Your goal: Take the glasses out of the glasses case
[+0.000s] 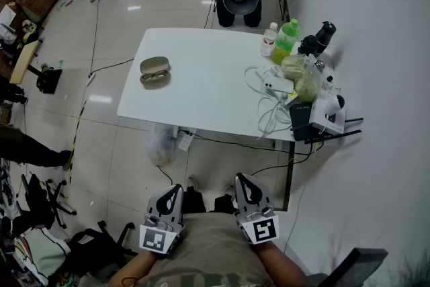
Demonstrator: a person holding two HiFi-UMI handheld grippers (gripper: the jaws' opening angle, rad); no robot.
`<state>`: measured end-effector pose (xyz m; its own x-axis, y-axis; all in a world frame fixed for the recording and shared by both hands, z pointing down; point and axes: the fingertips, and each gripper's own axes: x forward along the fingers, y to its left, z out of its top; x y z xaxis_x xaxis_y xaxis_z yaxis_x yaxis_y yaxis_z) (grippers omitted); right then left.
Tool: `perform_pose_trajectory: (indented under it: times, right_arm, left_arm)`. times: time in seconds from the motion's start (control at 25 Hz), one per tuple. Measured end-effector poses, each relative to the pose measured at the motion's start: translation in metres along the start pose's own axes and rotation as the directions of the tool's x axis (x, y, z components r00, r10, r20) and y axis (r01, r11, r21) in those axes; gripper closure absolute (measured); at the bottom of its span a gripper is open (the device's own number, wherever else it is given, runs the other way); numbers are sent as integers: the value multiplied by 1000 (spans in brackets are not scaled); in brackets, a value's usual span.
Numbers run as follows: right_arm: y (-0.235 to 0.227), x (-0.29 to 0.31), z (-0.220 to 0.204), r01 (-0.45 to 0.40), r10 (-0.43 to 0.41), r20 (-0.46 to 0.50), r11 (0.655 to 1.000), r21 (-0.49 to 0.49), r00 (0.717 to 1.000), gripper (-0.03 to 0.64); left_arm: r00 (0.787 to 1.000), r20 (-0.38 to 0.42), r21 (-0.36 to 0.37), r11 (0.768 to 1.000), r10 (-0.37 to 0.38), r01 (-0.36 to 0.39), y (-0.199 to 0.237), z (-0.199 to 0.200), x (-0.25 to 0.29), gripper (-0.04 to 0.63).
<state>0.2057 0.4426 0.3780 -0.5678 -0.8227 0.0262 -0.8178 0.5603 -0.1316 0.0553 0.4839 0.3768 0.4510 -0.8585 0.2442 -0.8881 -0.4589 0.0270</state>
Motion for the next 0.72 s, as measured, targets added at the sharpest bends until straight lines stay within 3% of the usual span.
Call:
perform_pose_trajectory:
  times: [0.16,0.36,0.6,0.72]
  right_arm:
    - [-18,0,1,-25,26,29,999,-37,999,603]
    - [-37,7,2,5,-3,29,997,-74,1000,603]
    - [-38,41,7,-27,32,38,992,-121,999,603]
    - [-44,66,11,-15,18,24,993,-121,1000,603]
  left_arm:
    - [999,-17,-24,999,32,-32,-8,-6,12,588]
    - [998,7,4,998,69,-69,6,-1,32,588]
    - [1000,-5,10,1000,-24,24,9,-5,76,588]
    - [1000,16,-33,999,-24,25,35,4,102,588]
